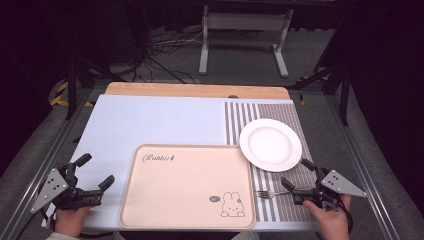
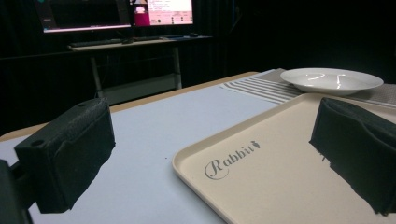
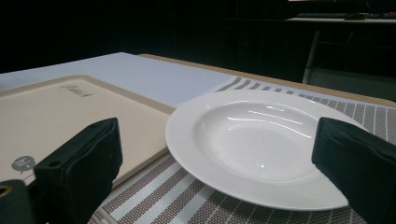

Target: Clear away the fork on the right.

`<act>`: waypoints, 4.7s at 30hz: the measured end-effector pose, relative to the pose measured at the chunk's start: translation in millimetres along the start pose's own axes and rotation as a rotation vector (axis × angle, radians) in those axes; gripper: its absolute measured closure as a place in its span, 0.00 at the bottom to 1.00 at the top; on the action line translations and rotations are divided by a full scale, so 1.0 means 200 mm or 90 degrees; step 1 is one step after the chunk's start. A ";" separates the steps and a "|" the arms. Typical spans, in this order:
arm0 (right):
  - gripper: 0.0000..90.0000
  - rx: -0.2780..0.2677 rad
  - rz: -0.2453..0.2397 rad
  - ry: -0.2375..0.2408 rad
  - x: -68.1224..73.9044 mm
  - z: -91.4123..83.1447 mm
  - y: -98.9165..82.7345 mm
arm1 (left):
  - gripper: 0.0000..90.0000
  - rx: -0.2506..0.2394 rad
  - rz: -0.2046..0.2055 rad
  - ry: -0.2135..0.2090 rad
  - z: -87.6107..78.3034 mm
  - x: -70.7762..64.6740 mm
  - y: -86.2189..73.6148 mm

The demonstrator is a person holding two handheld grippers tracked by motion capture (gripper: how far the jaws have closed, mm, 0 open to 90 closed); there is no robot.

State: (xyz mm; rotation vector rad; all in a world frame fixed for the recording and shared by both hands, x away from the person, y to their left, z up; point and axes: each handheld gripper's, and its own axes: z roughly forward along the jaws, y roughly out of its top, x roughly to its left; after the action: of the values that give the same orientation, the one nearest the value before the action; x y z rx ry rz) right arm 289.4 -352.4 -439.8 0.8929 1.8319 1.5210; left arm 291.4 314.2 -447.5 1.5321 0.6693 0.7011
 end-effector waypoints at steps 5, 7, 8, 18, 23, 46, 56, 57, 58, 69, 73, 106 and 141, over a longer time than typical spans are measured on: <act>0.03 -0.004 -0.001 -0.003 0.00 -0.01 0.01 | 0.01 0.003 0.003 -0.004 0.00 0.00 0.00; 0.03 -0.004 0.001 -0.004 0.00 -0.01 0.01 | 0.01 0.003 0.002 -0.004 0.00 0.00 0.00; 0.03 -0.003 0.002 -0.003 0.00 -0.01 0.01 | 0.01 0.004 0.002 -0.004 0.00 0.00 0.00; 0.03 0.005 -0.013 0.005 -0.03 -0.04 0.14 | 0.01 0.006 0.006 -0.003 0.00 0.00 0.01; 0.03 0.027 -0.036 0.020 -0.03 -0.02 0.20 | 0.01 0.007 0.004 -0.003 0.00 0.00 0.01; 0.05 0.259 -0.174 0.119 -0.01 0.14 0.41 | 0.01 0.005 0.007 -0.011 0.00 -0.01 0.01; 0.07 0.358 -0.236 0.141 -0.02 0.18 0.45 | 0.01 0.005 0.006 -0.012 0.00 -0.01 0.02; 0.07 0.364 -0.247 0.146 -0.01 0.18 0.45 | 0.01 0.004 0.005 -0.011 0.00 -0.01 0.01; 0.08 0.373 -0.257 0.151 -0.01 0.19 0.46 | 0.01 0.004 0.004 -0.011 0.00 -0.01 0.01; 0.11 0.476 -0.315 0.188 0.02 0.24 0.48 | 0.01 0.004 0.003 -0.012 0.00 -0.01 0.02; 0.11 0.511 -0.330 0.196 0.03 0.26 0.46 | 0.01 0.003 0.001 -0.010 0.00 -0.01 0.01; 0.15 0.684 -0.378 0.262 0.00 0.36 0.36 | 0.01 0.006 0.000 -0.010 0.00 -0.01 0.01; 0.79 0.818 -0.462 0.372 0.05 0.42 0.24 | 0.01 0.004 -0.004 -0.005 -0.01 0.00 0.01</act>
State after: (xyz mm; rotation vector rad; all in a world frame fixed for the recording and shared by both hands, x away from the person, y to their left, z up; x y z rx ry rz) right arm 355.1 -288.4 -408.3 0.0961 3.1022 -0.0136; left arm 290.0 314.5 -445.2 1.5370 0.6706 0.6886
